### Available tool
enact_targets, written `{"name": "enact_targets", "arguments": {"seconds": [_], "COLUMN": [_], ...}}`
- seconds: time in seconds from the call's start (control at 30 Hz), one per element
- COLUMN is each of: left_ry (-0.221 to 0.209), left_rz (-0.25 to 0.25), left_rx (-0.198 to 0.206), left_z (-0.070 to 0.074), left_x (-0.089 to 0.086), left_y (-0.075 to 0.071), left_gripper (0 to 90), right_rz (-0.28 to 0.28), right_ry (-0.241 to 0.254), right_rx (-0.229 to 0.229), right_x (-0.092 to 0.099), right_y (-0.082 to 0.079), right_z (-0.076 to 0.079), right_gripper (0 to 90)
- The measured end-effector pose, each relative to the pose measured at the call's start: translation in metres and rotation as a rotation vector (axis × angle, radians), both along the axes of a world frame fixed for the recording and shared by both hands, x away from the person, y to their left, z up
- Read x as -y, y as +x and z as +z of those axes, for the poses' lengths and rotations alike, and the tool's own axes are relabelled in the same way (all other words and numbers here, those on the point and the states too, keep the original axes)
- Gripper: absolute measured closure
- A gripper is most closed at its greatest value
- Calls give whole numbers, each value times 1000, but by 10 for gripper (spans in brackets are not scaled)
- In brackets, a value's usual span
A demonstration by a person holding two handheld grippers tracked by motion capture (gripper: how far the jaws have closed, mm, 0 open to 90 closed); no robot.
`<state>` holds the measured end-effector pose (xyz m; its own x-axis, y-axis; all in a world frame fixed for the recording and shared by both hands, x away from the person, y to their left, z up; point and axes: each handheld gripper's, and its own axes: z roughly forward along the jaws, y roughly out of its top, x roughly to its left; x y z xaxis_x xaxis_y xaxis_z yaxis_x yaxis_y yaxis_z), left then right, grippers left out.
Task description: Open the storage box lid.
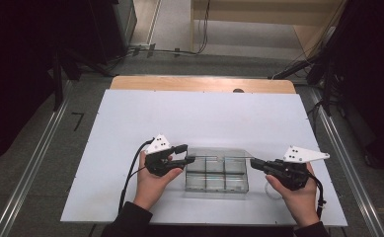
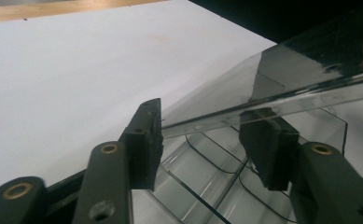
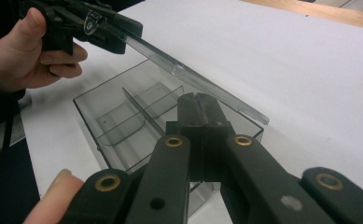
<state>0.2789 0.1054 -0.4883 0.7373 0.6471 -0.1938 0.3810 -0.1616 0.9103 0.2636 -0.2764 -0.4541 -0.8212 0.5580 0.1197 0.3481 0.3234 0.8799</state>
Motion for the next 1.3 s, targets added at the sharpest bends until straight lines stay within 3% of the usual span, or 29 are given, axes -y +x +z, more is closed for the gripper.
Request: {"name": "enact_targets", "arguments": {"seconds": [0.2, 0.27, 0.43, 0.5, 0.77, 0.97, 1.13, 1.3], "left_ry": [1, 2, -10, -17, -39, -57, -52, -42], "left_rz": [1, 0, 5, 7, 11, 7, 24, 28], "left_rx": [5, 8, 6, 2, -16, -15, -8, -2], "left_z": [1, 1, 0, 1, 2, 0, -2, -2], "left_x": [-1, -2, -3, -4, -6, -7, -4, -3], "left_y": [0, 0, 2, 3, 7, 12, 13, 11], "left_gripper": [552, 555, 582, 595, 628, 626, 616, 614], "right_rz": [-21, -51, -95, -100, -35, -61, -65, -72], "right_ry": [-13, -23, -20, -33, -9, -19, -6, -17], "right_rx": [-3, 0, -5, -21, 27, 52, 41, 67], "right_x": [2, 3, 2, -2, -10, -13, -10, -11], "right_y": [1, 2, 9, 14, 32, 41, 45, 42], "right_z": [-3, -3, -4, -6, -10, -20, -26, -26], "right_gripper": [818, 782, 541, 504, 556, 663, 698, 703]}}
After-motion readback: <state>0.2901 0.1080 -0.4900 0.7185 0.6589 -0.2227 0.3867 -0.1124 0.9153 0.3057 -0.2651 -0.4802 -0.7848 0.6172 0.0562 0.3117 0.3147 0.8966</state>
